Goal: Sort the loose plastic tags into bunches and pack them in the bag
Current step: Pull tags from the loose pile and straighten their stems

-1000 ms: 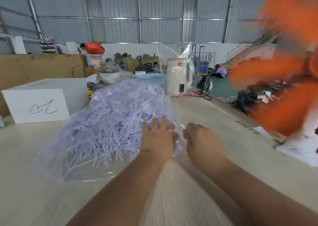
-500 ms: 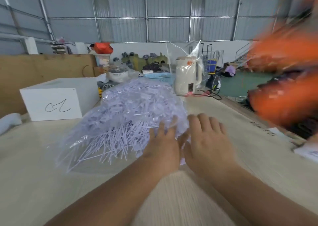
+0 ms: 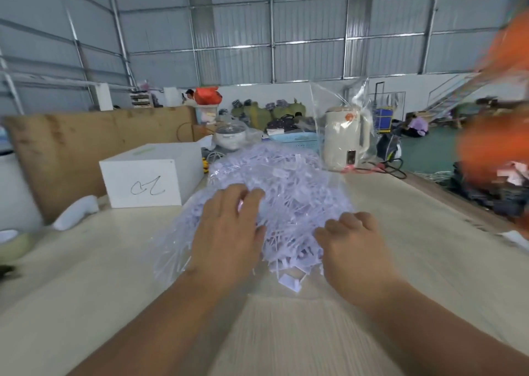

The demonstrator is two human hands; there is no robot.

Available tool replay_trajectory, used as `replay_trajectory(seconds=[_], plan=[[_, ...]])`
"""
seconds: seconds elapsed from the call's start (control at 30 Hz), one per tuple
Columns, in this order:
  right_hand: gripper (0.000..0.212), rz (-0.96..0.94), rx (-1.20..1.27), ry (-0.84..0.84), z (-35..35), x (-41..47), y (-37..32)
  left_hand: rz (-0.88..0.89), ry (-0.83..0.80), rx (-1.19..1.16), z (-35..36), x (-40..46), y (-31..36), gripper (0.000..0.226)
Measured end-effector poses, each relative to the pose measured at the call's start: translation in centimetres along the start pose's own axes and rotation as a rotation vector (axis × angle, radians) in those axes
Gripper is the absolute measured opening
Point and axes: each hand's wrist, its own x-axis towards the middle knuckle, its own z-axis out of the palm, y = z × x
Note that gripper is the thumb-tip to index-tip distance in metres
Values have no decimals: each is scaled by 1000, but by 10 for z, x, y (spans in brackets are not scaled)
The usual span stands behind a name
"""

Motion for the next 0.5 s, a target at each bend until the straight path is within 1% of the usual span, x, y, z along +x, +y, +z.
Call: replay_trajectory(seconds=[0.03, 0.07, 0.1, 0.13, 0.17, 0.2, 0.23, 0.3, 0.37, 0.4, 0.5], plan=[[35, -40, 4, -6, 2, -3, 0, -57, -117, 91, 1, 3, -9, 70], [35, -90, 13, -32, 2, -5, 1, -99, -278, 201, 2, 4, -16, 72], [34, -120, 12, -75, 2, -5, 1, -150, -456, 286, 3, 4, -20, 66], [30, -123, 2, -140, 3, -6, 3, -202, -592, 349, 5, 1, -24, 52], [25, -106, 2, -223, 3, -7, 3, -229, -664, 371, 8, -4, -28, 37], [21, -88, -4, -261, 6, -7, 5, -253, -697, 346, 8, -10, -31, 26], [23, -69, -26, -299, 9, -7, 7, -257, -702, 299, 7, -16, -34, 19], [28, -13, -27, -376, 10, -6, 9, -186, -690, 195, 5, -27, -40, 8], [26, 41, -21, -412, 7, -4, 9, -100, -702, 106, 4, -36, -45, 10], [25, 70, -12, -426, 7, -3, 9, -62, -743, 93, 3, -39, -46, 13], [25, 134, -10, -495, 6, -1, 7, -44, -869, 122, -7, -37, -42, 18]])
